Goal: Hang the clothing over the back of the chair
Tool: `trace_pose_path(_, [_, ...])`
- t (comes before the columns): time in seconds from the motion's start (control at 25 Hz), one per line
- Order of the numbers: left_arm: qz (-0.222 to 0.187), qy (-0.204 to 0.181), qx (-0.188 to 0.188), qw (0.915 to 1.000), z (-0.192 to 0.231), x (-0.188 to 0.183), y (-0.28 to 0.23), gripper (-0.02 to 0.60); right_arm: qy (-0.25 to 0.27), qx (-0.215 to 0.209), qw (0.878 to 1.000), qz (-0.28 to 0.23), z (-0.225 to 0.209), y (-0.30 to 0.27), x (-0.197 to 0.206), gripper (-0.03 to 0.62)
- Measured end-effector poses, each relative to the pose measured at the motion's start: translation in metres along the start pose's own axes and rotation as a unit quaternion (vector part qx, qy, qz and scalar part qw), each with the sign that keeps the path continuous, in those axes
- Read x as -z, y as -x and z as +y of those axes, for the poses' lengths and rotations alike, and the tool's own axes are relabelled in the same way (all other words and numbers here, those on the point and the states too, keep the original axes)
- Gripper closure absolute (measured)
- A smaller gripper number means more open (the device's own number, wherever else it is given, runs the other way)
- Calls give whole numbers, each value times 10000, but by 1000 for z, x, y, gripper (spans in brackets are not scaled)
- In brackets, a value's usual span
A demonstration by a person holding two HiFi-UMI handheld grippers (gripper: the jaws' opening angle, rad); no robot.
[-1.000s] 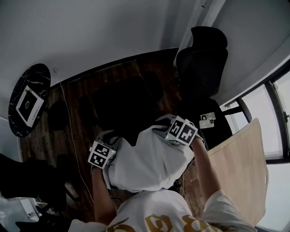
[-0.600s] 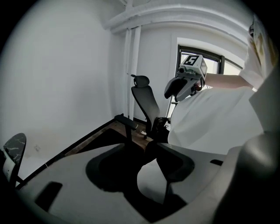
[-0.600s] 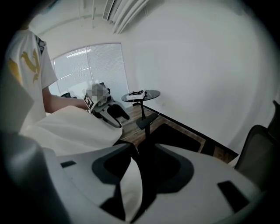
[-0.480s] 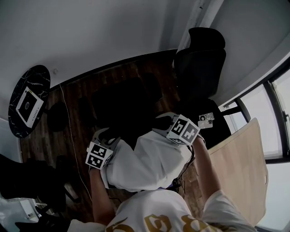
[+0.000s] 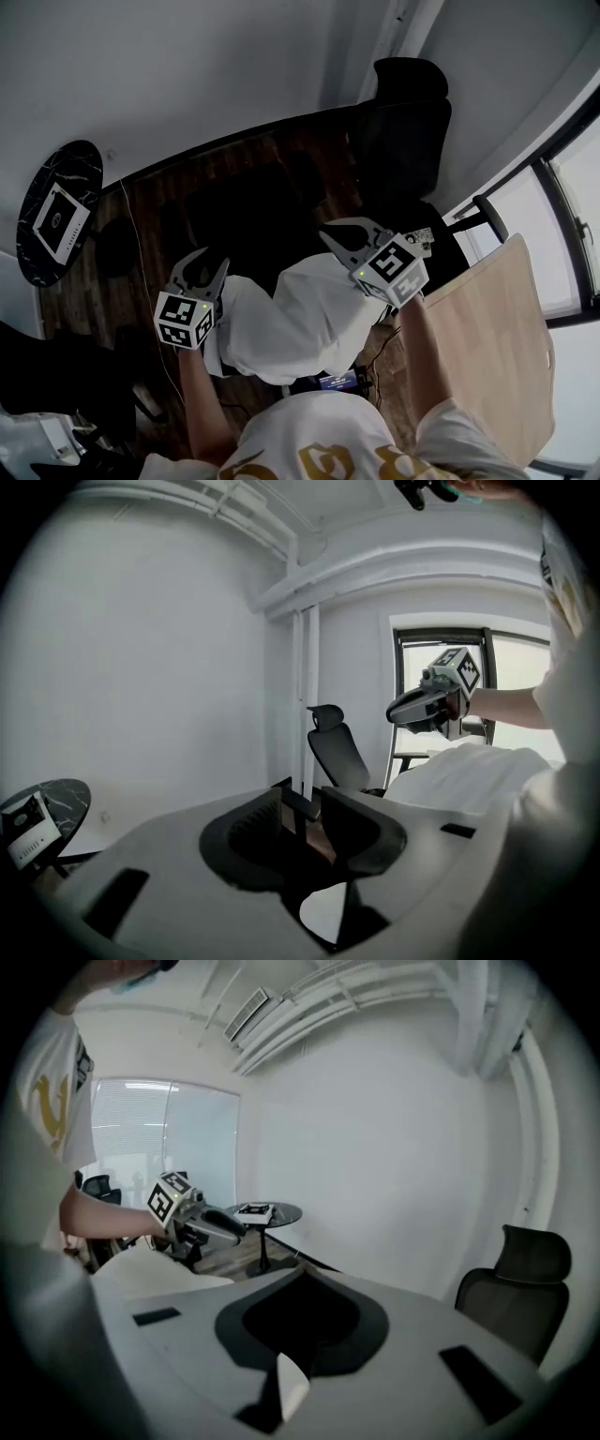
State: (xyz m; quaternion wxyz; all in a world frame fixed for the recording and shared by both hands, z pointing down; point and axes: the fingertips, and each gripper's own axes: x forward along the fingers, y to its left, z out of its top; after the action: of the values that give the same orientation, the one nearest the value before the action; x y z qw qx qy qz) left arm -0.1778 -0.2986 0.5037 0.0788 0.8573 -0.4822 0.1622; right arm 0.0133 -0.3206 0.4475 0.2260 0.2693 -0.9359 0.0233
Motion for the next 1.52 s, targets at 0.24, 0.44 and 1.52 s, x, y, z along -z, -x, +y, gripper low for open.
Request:
trace_pose_path(0.24, [-564,-229,-425,9972,-12,-28,38,560,-442,680,9926,-909,21,42,-22,582])
trace_pose_path(0.44, [-688,-385,-456,9958,-39,-30,70,561,-706,1172,9804,-1421,45,81,-23,582])
trace_pose_path(1.52, [-1059,304,-133,9938,-143,-8,170,560,-961,2223,9600,-1403,198,144,0,582])
